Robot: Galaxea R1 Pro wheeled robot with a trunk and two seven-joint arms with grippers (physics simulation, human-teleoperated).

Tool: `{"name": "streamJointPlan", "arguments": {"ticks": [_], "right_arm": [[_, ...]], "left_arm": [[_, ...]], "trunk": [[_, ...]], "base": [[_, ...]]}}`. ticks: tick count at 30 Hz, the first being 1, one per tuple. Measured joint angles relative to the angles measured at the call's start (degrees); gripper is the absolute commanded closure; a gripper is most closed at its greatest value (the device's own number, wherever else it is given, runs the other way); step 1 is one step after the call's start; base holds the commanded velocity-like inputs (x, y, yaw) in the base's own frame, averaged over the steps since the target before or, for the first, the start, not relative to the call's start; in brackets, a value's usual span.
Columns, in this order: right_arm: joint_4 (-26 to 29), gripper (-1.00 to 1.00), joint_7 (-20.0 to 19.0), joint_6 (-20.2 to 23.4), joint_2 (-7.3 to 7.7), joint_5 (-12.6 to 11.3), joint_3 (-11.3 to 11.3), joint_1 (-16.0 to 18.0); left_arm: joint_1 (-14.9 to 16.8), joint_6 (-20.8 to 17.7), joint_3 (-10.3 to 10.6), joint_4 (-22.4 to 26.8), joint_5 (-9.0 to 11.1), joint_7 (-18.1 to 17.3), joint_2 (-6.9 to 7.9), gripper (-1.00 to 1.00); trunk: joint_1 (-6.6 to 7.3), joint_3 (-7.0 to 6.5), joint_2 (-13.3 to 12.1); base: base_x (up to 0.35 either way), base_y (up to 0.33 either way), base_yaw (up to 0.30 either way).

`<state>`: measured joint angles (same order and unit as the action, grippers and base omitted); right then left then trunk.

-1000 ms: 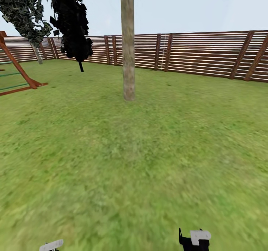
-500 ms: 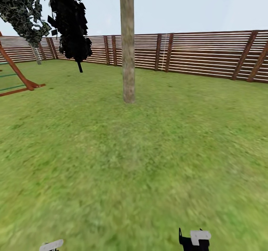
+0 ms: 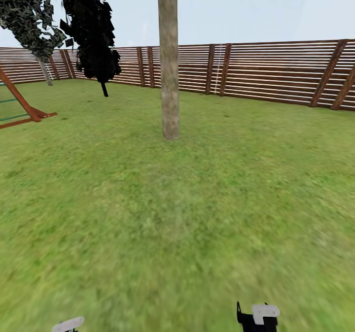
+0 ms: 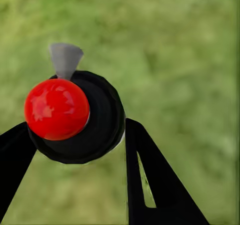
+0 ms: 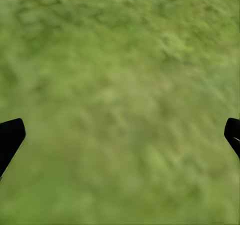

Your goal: In the garden, pick up the pesticide atomizer on the floor and spray pesticide onto both trees until each tree trunk is fully covered.

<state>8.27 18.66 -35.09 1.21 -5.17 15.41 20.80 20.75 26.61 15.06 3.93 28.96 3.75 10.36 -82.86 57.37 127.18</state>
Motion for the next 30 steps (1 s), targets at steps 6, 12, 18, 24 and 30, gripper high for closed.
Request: {"name": "streamJointPlan", "arguments": {"ticks": [6,12,18,24,30], "right_arm": [[0.0,-1.00,0.0,0.0,0.00,0.0,0.0,0.0],[0.0,-1.00,0.0,0.0,0.00,0.0,0.0,0.0],[0.0,-1.00,0.0,0.0,0.09,0.1,0.0,0.0],[0.0,-1.00,0.0,0.0,0.09,0.1,0.0,0.0],[0.0,-1.00,0.0,0.0,0.09,0.0,0.0,0.0]], "left_arm": [[0.0,0.0,0.0,0.0,0.0,0.0,0.00,1.00],[0.0,0.0,0.0,0.0,0.0,0.0,0.00,1.00],[0.0,-0.1,0.0,0.0,0.0,0.0,0.00,1.00],[0.0,-0.1,0.0,0.0,0.0,0.0,0.00,1.00],[0.0,-0.1,0.0,0.0,0.0,0.0,0.00,1.00]], "trunk": [[0.00,0.00,0.0],[0.00,0.00,0.0],[0.00,0.00,0.0],[0.00,0.00,0.0],[0.00,0.00,0.0]], "base": [[0.338,0.000,0.000],[0.338,0.000,0.000],[0.338,0.000,0.000],[0.338,0.000,0.000],[0.338,0.000,0.000]]}}
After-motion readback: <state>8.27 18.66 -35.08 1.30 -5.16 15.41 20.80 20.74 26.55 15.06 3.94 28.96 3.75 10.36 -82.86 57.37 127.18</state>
